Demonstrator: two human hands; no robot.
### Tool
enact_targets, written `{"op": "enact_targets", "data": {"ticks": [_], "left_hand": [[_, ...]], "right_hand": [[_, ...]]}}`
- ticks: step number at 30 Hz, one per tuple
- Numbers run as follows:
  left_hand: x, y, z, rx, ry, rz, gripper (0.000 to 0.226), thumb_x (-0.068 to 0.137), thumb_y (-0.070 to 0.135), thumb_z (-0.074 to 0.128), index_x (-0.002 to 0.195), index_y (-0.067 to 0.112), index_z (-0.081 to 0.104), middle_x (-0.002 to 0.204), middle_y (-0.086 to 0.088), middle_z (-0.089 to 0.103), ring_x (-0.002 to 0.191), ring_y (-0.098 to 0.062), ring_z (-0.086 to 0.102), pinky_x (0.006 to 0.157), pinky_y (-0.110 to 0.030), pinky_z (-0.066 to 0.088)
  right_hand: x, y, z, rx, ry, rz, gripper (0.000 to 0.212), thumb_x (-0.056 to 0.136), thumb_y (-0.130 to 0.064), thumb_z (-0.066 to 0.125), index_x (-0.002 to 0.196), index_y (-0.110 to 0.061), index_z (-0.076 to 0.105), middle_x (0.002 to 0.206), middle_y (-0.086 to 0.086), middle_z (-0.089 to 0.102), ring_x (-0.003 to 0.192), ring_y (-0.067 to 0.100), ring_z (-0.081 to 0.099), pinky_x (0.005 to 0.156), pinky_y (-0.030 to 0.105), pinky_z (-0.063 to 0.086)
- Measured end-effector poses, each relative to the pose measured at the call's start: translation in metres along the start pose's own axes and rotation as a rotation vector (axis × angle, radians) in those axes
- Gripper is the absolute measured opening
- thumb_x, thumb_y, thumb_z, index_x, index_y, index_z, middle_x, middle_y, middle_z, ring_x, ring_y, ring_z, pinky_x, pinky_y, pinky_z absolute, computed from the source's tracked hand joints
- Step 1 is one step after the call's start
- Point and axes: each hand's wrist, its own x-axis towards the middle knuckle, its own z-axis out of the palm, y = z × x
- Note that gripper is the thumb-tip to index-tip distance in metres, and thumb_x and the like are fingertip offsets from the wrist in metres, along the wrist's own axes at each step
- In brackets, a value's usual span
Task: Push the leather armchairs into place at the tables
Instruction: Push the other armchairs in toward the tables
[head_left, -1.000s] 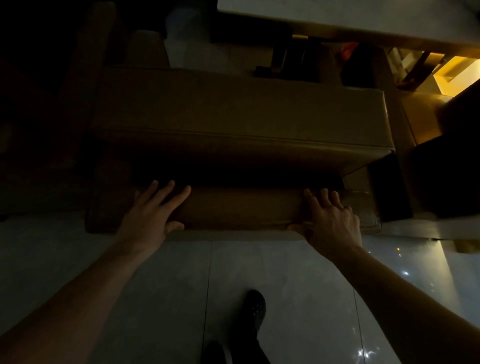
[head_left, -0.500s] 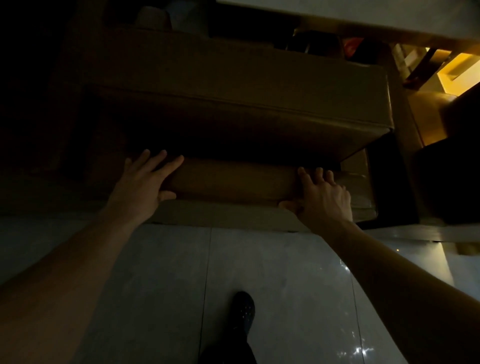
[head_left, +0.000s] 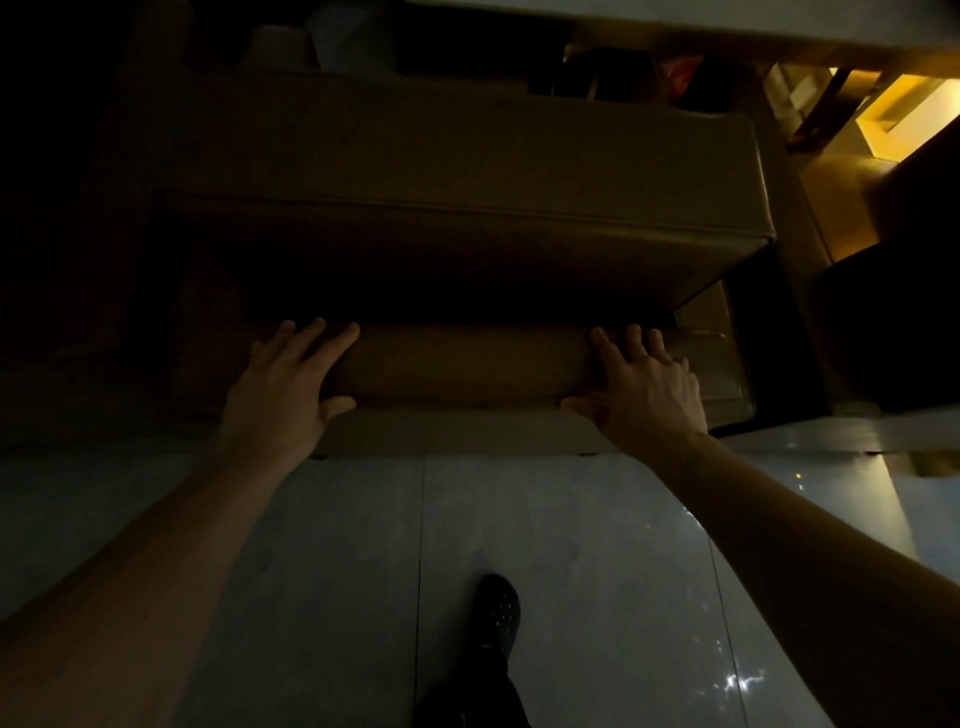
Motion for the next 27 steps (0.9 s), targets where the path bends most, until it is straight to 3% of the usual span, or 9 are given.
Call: {"op": "enact_targets", "data": {"ticks": [10,16,27], "left_hand": [[0.0,-0.004,0.003,-0.031,-0.031,0.029,0.081,0.086,0.041,0.068,0.153,0.036,0.023,0.16,-0.007,0.026,0.147,-0.036,0.016,0.114,-0.061,0.024],[0.003,-0.003,-0.003,-0.007,-0.054,0.015,0.081,0.086,0.042,0.067,0.153,0.037,0.021,0.161,-0.005,0.023,0.147,-0.036,0.015,0.111,-0.062,0.029],[0.017,0.002,0.002,0.002,-0.024,0.031,0.079,0.088,0.041,0.065,0.154,0.034,0.022,0.161,-0.01,0.023,0.147,-0.039,0.015,0.113,-0.062,0.023]], "right_hand": [[0.002,0.0,0.001,-0.007,-0.039,-0.003,0.102,0.081,-0.078,0.049,0.158,-0.028,0.003,0.164,0.02,0.008,0.149,0.045,0.006,0.112,0.067,0.028],[0.008,0.0,-0.002,0.001,-0.075,-0.005,0.103,0.08,-0.077,0.049,0.157,-0.029,0.001,0.164,0.02,0.004,0.149,0.046,0.004,0.113,0.068,0.025],[0.023,0.009,0.001,0.016,0.001,0.024,0.101,0.079,-0.077,0.056,0.156,-0.031,0.01,0.161,0.015,0.019,0.147,0.042,0.016,0.111,0.064,0.03]]}}
